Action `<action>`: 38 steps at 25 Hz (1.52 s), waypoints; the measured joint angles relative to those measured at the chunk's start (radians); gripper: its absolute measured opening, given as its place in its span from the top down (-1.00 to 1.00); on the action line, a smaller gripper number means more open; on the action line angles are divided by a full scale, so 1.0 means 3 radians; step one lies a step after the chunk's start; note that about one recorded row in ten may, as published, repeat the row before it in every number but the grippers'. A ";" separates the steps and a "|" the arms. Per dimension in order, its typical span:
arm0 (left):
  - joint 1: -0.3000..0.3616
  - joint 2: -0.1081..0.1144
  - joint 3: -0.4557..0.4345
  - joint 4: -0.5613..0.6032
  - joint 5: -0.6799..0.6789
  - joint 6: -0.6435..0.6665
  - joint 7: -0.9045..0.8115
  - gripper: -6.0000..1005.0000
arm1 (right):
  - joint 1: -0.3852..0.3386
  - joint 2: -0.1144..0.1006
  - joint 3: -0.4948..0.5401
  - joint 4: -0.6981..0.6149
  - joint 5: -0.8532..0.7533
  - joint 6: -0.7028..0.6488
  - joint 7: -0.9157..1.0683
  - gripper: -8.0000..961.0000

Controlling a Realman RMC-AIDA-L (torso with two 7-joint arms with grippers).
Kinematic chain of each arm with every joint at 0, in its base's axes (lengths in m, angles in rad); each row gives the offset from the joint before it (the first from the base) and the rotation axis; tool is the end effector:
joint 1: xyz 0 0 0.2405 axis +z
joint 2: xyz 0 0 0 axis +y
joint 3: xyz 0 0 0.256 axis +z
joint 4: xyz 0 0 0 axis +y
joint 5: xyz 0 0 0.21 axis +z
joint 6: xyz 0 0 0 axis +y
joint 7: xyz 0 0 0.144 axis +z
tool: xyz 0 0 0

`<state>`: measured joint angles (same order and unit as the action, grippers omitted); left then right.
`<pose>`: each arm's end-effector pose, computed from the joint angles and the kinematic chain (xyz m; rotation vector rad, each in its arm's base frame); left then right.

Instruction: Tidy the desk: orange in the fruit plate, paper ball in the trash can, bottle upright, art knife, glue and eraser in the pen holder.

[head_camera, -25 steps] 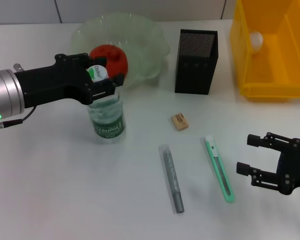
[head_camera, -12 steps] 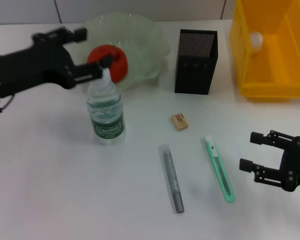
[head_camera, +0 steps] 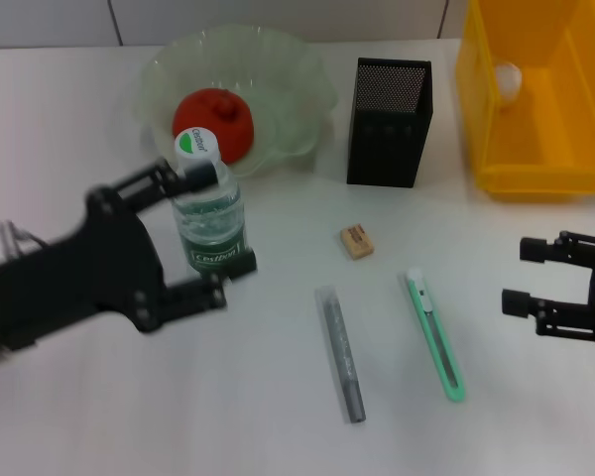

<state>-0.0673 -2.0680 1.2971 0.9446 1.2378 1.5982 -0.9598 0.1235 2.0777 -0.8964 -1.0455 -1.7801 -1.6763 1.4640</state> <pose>-0.2446 0.2411 0.0101 -2.5159 -0.0269 -1.0673 0.2972 0.2460 0.0445 -2.6520 0.6384 0.6816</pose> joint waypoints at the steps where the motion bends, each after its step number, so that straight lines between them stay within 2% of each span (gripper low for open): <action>1: -0.0083 0.0006 -0.0002 -0.0240 0.0013 0.0033 0.0094 -0.59 | 0.0018 0.0001 -0.0005 -0.0184 -0.0091 -0.0032 0.0197 -0.55; 4: -0.0371 0.0004 0.0005 -0.0966 0.0168 0.0041 0.0405 -0.59 | 0.0165 0.0007 -0.0047 -0.0832 -0.0511 -0.0063 0.1048 -0.55; 7: -0.0584 -0.0004 0.0006 -0.1385 0.0303 -0.0056 0.0538 -0.59 | 0.0429 0.0005 -0.0170 -0.1308 -0.1057 -0.0118 0.1843 -0.55; 9: -0.0665 -0.0006 0.0024 -0.1536 0.0339 -0.0141 0.0555 -0.59 | 0.0672 0.0000 -0.0312 -0.1513 -0.1519 -0.0209 0.2393 -0.55; 12: -0.0702 -0.0005 0.0035 -0.1592 0.0366 -0.0211 0.0559 -0.59 | 0.1185 0.0003 -0.0537 -0.1645 -0.2381 -0.0508 0.3325 -0.55; 14: -0.0704 -0.0005 0.0038 -0.1605 0.0368 -0.0225 0.0561 -0.59 | 0.1452 0.0013 -0.0658 -0.1623 -0.2738 -0.0646 0.3730 -0.55; 17: -0.0706 -0.0005 0.0041 -0.1621 0.0369 -0.0266 0.0564 -0.59 | 0.1715 0.0016 -0.0896 -0.1459 -0.2909 -0.0663 0.4063 -0.55; 21: -0.0707 -0.0004 0.0042 -0.1626 0.0369 -0.0287 0.0566 -0.59 | 0.1892 0.0019 -0.1206 -0.1191 -0.2922 -0.0480 0.4293 -0.55; 29: -0.0704 0.0005 0.0041 -0.1631 0.0369 -0.0314 0.0581 -0.59 | 0.2040 0.0032 -0.1842 -0.0816 -0.2914 -0.0117 0.4532 -0.54; 38: -0.0703 0.0001 0.0046 -0.1635 0.0368 -0.0319 0.0647 -0.59 | 0.2177 0.0040 -0.2238 -0.0528 -0.2899 0.0149 0.4728 -0.54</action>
<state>-0.2782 -2.0677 1.3107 0.4543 1.3483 1.5025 -0.7656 0.7767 2.0896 -1.5679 -1.2039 -2.6500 -1.6317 2.8823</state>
